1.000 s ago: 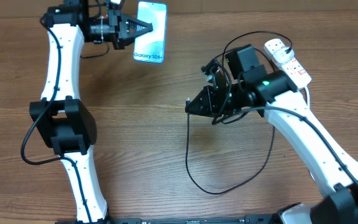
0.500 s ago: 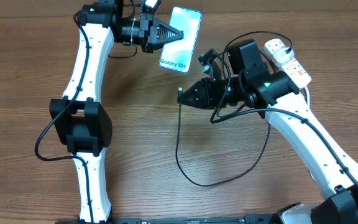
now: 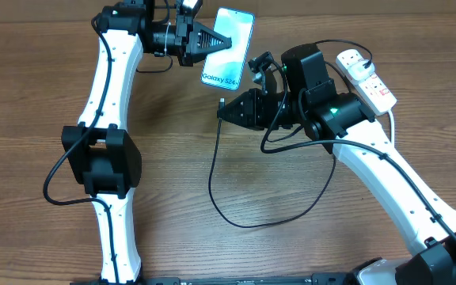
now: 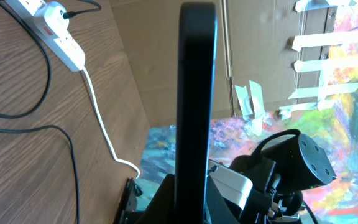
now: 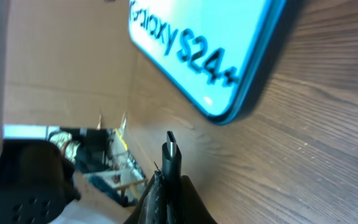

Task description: Plug charger to phone and switch on socket

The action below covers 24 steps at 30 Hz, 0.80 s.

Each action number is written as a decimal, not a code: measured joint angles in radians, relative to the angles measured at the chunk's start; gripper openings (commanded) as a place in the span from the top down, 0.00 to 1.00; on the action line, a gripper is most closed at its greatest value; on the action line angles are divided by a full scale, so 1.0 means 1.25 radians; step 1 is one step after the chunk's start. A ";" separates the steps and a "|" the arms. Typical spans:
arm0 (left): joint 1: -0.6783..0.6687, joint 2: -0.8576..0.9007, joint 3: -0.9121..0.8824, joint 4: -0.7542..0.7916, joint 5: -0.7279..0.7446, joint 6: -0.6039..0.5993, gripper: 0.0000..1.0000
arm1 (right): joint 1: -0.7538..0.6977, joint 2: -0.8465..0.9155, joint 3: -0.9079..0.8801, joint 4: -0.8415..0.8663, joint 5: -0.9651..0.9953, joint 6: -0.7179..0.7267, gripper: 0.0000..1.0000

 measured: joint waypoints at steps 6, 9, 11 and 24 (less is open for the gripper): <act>0.005 0.000 0.000 0.023 -0.025 -0.015 0.96 | 0.009 0.000 0.000 -0.121 0.149 0.055 0.96; 0.010 0.000 0.001 0.019 -0.109 -0.035 0.96 | 0.009 0.000 0.000 -0.177 0.200 0.048 0.96; 0.021 0.000 0.001 0.000 -0.201 -0.057 0.95 | 0.013 0.000 -0.004 -0.236 0.256 0.035 0.96; 0.035 0.000 0.001 -0.020 -0.355 -0.087 0.96 | 0.035 0.002 -0.290 -0.284 0.423 -0.074 0.96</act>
